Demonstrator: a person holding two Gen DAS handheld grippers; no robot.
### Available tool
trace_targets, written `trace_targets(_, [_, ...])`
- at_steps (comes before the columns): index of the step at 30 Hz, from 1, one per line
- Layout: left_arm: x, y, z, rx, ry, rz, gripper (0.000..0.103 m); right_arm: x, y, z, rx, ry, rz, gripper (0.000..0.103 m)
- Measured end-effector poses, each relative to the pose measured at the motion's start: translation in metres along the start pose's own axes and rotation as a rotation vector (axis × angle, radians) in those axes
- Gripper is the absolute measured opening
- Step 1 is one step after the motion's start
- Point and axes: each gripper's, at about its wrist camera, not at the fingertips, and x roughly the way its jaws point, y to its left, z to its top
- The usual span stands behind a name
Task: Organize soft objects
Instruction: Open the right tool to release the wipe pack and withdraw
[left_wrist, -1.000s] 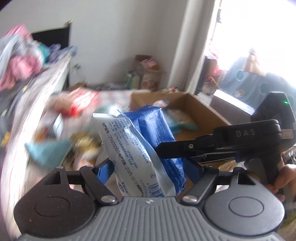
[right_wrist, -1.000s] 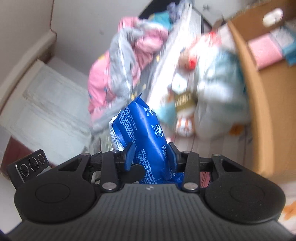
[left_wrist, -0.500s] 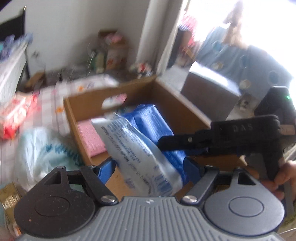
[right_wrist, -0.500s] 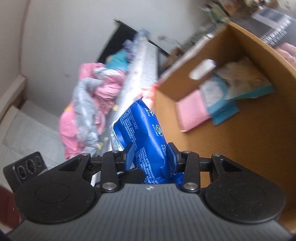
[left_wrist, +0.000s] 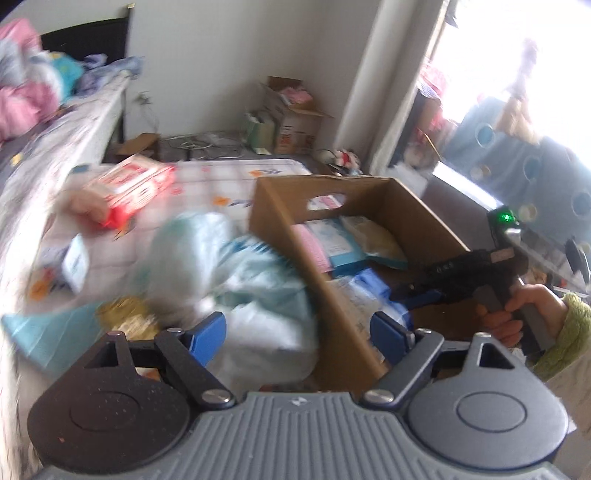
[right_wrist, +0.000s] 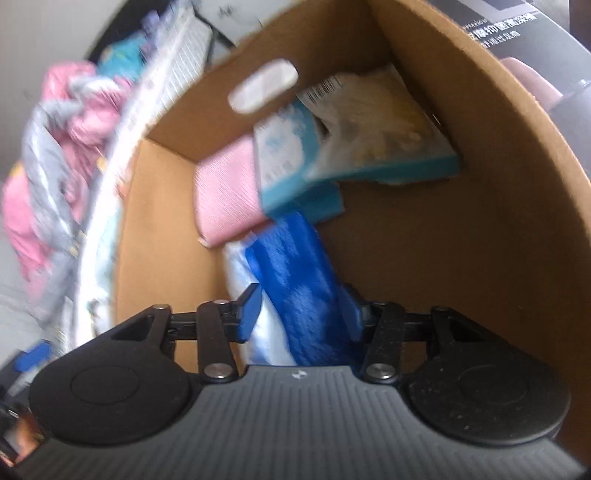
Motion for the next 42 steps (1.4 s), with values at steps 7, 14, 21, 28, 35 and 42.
trace_targets(7, [-0.005,0.030,-0.040,-0.115,0.042,0.018,0.086,0.018,0.010,-0.003,-0.006,0.032,0.011,0.043])
trace_targets(14, [-0.008,0.045,-0.071,-0.176,0.045,0.041,0.086,0.030,0.031,-0.006,0.040,0.005,-0.003,0.041])
trace_targets(21, [-0.018,0.049,-0.091,-0.157,0.023,0.084,0.086,0.036,0.053,-0.018,-0.028,-0.024,-0.001,0.042])
trace_targets(28, [-0.037,0.054,-0.103,-0.125,-0.026,0.124,0.088,0.027,0.075,-0.030,-0.141,-0.068,-0.065,0.049])
trace_targets(35, [-0.063,0.061,-0.118,-0.125,-0.060,0.144,0.089,-0.014,0.089,-0.042,-0.167,-0.175,-0.075,0.061])
trace_targets(42, [-0.089,0.069,-0.134,-0.129,-0.091,0.193,0.090,-0.069,0.115,-0.065,-0.195,-0.325,-0.002,0.062])
